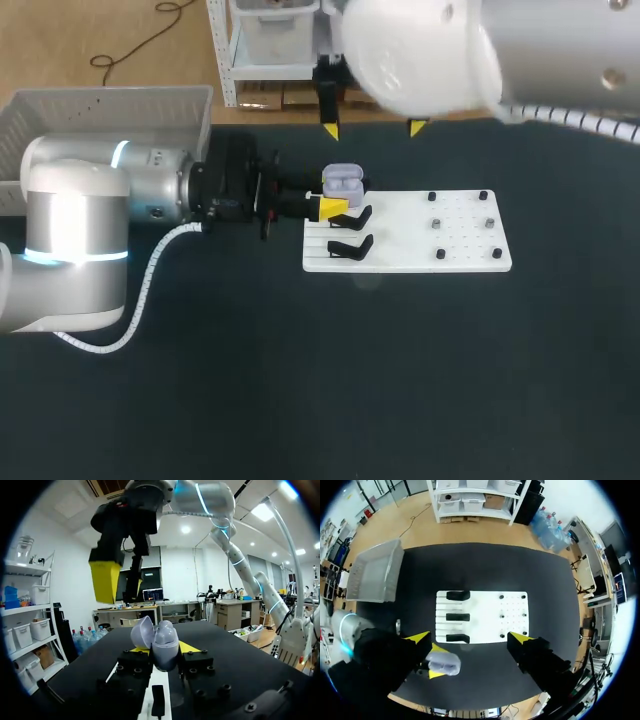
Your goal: Pick up each earbud case from the left stands, insert the matching earbuds, close the lid, and place the case in the box.
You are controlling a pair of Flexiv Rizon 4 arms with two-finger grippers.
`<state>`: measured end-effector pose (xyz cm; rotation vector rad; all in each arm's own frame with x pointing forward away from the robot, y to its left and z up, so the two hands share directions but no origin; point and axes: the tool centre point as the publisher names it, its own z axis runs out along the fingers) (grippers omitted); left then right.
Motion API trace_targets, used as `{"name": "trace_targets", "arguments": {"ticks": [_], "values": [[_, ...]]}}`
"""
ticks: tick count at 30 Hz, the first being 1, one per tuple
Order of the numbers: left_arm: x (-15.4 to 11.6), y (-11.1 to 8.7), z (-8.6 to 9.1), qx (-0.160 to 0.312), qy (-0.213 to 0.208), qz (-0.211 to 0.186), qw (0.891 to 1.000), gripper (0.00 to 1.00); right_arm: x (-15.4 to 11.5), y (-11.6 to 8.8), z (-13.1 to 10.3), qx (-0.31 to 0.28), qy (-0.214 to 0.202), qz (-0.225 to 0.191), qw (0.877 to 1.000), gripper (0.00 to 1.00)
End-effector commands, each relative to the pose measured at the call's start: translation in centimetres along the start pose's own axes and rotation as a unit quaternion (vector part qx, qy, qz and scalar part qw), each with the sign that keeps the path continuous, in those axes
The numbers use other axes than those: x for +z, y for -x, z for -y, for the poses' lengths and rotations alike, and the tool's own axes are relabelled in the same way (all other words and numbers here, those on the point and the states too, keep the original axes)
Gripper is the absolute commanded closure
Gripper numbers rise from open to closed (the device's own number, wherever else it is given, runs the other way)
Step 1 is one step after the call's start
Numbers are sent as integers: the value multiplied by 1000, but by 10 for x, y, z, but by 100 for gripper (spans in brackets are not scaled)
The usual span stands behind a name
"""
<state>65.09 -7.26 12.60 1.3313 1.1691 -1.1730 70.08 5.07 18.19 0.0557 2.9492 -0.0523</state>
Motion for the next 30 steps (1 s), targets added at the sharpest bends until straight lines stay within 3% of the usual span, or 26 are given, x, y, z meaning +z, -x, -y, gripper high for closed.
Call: {"name": "trace_targets", "arguments": {"ticks": [1, 10, 22, 26, 30], "values": [[0, -1, 1, 1, 3, 1, 1000, 100, 14, -1, 5, 2, 1, 17, 1000, 0], [0, -1, 1, 1, 3, 1, 1000, 100, 28, -18, 9, -10, 0, -15, 1000, 0], [0, -1, 1, 1, 3, 1, 1000, 100, 23, -36, 7, -23, 10, -38, 999, 0], [0, -1, 1, 1, 3, 1, 1000, 100, 15, -35, 11, -18, 10, -17, 1000, 0], [0, -1, 1, 1, 3, 1, 1000, 100, -14, -35, 16, -27, 26, 56, 998, 0]]}}
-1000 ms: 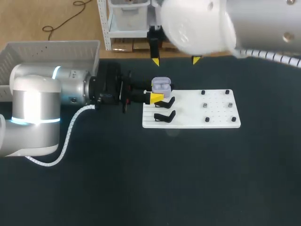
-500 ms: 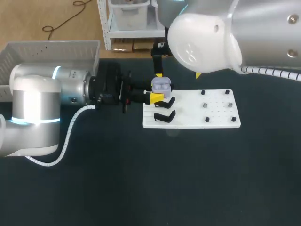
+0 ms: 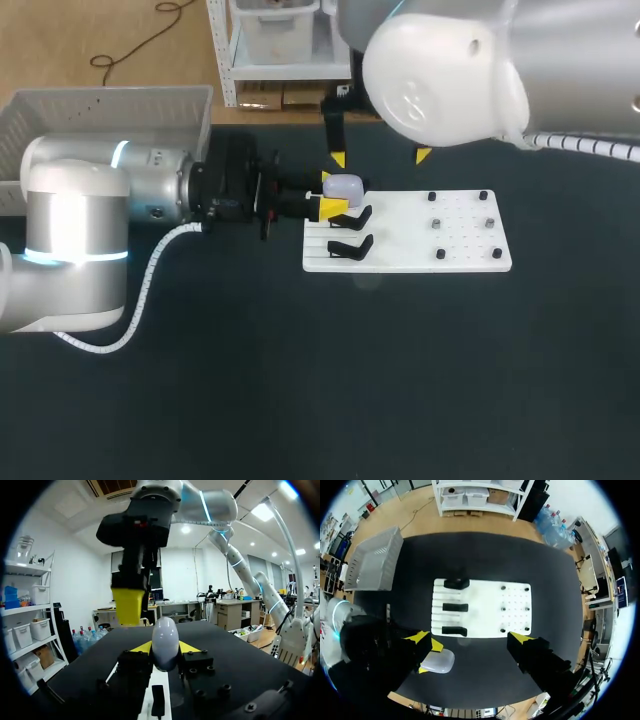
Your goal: Pick up each earbud case from the left stands, insert the matching earbuds, close the lid, and place the case in the box.
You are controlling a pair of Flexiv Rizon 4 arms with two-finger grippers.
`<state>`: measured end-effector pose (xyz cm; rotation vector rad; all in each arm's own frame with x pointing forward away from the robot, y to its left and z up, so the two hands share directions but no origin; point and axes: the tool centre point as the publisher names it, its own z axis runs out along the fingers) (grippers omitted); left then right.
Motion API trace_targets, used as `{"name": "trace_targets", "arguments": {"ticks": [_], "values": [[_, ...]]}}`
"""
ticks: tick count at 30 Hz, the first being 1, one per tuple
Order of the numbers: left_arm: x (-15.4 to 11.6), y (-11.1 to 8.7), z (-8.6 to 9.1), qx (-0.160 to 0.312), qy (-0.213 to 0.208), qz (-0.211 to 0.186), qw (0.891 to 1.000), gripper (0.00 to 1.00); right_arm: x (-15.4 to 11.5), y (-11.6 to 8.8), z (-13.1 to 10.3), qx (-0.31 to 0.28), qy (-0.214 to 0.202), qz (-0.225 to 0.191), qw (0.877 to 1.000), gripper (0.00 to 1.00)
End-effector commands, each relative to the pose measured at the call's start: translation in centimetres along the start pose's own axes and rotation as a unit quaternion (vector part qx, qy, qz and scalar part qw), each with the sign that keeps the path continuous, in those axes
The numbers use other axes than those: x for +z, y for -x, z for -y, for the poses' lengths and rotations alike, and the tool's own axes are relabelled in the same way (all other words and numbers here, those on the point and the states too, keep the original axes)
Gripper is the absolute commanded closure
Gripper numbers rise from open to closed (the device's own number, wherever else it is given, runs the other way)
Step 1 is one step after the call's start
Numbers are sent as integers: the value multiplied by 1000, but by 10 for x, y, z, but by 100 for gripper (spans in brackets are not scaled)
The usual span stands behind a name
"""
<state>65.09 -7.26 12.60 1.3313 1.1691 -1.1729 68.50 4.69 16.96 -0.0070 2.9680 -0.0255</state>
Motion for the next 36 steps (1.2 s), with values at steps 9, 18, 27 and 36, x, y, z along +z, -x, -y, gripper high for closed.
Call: {"name": "trace_targets", "arguments": {"ticks": [9, 18, 27, 36], "values": [[-11, 14, 5, -46, 20, 6, 999, 100, -97, -45, 27, -24, 58, 216, 974, 0], [-39, 58, 3, -47, 42, 5, 998, 100, -111, -50, 35, -13, 90, 239, 967, 0], [-99, 85, -35, -52, 144, -41, 987, 100, -111, -50, 35, -13, 90, 239, 967, 0], [-184, 77, -103, -106, 291, -61, 949, 100, -111, -50, 35, -13, 90, 239, 967, 0]]}}
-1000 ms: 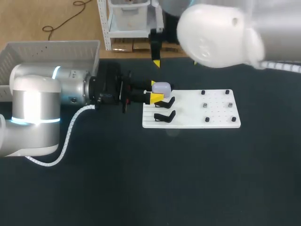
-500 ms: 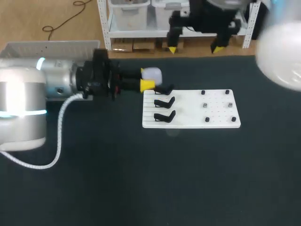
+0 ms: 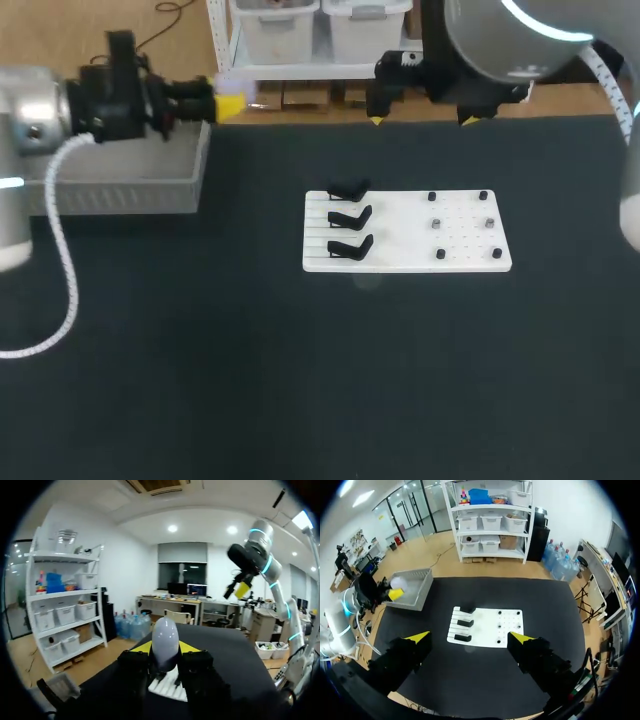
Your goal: Pick up each earbud case from the left stands, insert the matching earbuds, close the lid, and place the case in the box.
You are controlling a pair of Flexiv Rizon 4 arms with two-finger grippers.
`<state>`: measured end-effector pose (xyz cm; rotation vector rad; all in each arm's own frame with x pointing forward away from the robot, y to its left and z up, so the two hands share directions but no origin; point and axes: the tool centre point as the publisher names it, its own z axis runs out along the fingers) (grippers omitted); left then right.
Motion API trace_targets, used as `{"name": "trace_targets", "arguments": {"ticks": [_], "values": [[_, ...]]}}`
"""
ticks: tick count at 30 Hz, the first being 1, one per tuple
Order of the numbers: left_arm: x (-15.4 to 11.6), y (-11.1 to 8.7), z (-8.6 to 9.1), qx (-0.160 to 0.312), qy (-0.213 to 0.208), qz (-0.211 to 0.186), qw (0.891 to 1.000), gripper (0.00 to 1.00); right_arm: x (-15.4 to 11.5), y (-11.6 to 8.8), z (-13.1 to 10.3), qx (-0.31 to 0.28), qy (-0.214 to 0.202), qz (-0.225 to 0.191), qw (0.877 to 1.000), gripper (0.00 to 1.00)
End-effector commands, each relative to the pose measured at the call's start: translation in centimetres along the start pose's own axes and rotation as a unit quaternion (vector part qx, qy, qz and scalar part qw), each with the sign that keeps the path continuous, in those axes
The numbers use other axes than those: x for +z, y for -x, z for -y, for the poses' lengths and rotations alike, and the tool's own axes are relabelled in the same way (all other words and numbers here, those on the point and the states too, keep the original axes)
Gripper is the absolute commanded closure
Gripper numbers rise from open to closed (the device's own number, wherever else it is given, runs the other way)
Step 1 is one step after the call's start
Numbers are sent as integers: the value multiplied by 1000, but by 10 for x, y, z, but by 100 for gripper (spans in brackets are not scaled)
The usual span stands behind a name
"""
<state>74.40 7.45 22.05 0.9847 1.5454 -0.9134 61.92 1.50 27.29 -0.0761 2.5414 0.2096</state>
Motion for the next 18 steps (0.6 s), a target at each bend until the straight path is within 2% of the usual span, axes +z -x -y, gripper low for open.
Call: {"name": "trace_targets", "arguments": {"ticks": [1, 6, 12, 15, 18], "values": [[-22, -5, -36, -23, 103, -11, 994, 100, 1, -3, 1, 1, 1, 33, 999, 0], [-41, -31, -101, -30, 186, -48, 981, 100, 1, -3, 1, 1, 1, 33, 999, 0], [-73, -67, -167, -21, 278, -102, 955, 100, 1, -3, 1, 1, 1, 33, 999, 0], [-86, -79, -183, -23, 302, -117, 946, 100, 1, -3, 1, 1, 1, 33, 999, 0], [-93, -84, -189, -25, 310, -122, 942, 100, 1, -3, 1, 1, 1, 33, 999, 0]]}}
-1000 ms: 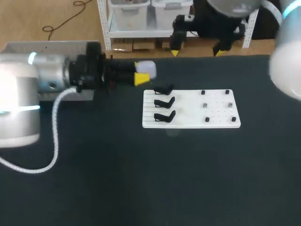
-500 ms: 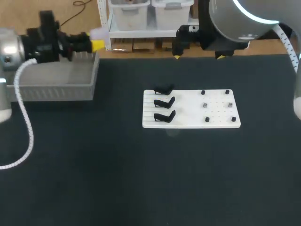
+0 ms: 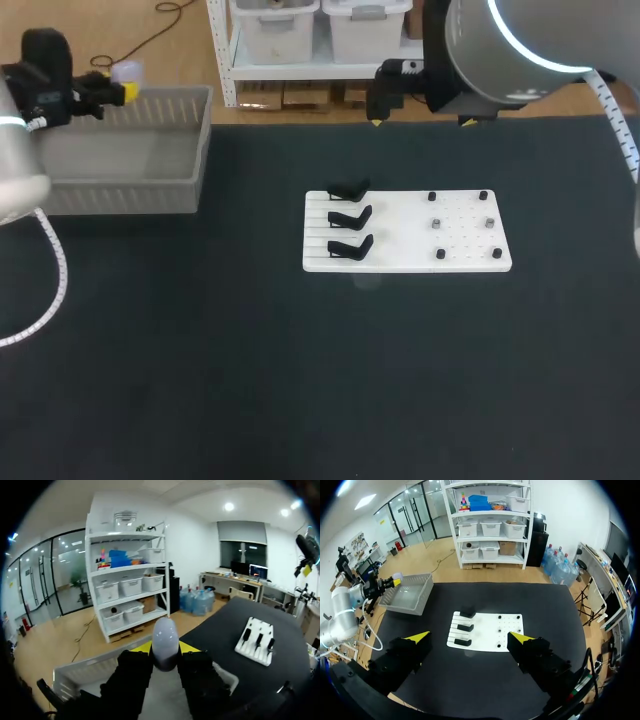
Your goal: Pick up each earbud case from the left stands, insert the matching earbuds, close the lid, and place the case in the box.
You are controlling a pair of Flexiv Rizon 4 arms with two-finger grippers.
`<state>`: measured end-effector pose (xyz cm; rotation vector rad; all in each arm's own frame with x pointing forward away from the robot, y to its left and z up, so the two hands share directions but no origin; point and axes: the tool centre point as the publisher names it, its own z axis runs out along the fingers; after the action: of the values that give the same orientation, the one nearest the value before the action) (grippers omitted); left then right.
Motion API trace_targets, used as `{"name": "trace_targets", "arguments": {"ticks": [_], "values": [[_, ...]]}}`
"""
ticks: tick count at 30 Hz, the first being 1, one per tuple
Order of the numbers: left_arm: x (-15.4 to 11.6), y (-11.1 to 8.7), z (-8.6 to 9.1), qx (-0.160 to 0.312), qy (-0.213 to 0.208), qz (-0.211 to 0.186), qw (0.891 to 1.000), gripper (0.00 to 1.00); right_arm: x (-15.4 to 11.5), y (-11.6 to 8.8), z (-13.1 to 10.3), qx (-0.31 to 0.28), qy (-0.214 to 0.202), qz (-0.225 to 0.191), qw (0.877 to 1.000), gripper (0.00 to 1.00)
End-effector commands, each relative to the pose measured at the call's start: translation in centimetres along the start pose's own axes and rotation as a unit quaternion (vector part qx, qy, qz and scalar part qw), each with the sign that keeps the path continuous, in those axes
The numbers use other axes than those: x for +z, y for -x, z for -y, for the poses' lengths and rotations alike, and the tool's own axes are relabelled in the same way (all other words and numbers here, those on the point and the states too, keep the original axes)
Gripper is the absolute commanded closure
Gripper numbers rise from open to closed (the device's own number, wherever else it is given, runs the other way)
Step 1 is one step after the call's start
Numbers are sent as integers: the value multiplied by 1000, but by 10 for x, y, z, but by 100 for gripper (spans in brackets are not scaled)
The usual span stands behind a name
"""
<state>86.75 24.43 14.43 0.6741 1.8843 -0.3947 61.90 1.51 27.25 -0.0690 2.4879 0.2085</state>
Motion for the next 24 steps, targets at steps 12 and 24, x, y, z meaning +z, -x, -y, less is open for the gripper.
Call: {"name": "trace_targets", "arguments": {"ticks": [12, 24], "values": [[1, 0, -9, 2, 68, -4, 998, 0, 0, -3, 1, 1, 1, 6, 1000, 0], [1, 0, -9, 2, 68, -4, 998, 0, 0, -3, 1, 1, 1, 6, 1000, 0]]}}
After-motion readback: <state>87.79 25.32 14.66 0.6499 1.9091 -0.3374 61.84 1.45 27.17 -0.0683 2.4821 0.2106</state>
